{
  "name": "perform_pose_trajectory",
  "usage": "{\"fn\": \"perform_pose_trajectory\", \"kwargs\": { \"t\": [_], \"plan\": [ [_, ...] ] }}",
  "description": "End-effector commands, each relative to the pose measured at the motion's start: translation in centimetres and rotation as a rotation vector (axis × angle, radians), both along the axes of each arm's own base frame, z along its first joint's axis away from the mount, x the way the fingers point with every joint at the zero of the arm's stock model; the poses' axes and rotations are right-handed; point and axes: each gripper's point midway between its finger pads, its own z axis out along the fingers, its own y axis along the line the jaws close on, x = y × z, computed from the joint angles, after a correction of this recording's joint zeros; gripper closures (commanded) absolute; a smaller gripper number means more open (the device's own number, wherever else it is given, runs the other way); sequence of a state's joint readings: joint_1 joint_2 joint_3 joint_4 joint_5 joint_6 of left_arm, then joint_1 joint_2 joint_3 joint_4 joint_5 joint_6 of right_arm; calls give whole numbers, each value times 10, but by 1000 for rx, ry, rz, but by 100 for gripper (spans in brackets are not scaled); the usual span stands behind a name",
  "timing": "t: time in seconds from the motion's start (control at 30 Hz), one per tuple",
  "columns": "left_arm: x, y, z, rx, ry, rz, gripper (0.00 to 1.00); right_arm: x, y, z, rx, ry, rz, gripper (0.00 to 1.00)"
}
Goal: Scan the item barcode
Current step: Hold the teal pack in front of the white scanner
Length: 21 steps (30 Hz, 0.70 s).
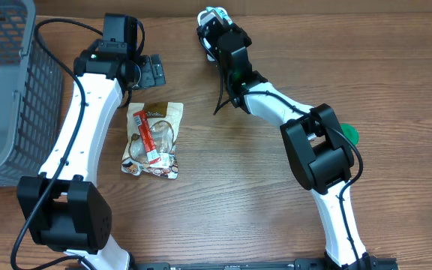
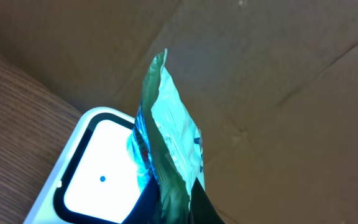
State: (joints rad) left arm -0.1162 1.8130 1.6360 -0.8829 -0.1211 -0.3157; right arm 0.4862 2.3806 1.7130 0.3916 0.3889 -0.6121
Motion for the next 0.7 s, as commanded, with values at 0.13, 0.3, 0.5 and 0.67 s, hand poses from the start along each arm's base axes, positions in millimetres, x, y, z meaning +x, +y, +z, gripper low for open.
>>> {"fn": "perform_pose_trajectory", "kwargs": {
  "t": [0.13, 0.3, 0.5, 0.67],
  "plan": [
    [1, 2, 3, 9, -9, 8, 0, -4, 12, -1, 72, 21, 9, 96],
    [1, 2, 3, 9, -10, 8, 0, -7, 18, -3, 79, 28, 16, 96],
    [1, 2, 3, 9, -9, 8, 0, -8, 19, 1, 79, 27, 18, 96],
    [1, 2, 3, 9, -9, 8, 0, -10, 14, 52, 119, -43, 17, 96]
  ]
}}
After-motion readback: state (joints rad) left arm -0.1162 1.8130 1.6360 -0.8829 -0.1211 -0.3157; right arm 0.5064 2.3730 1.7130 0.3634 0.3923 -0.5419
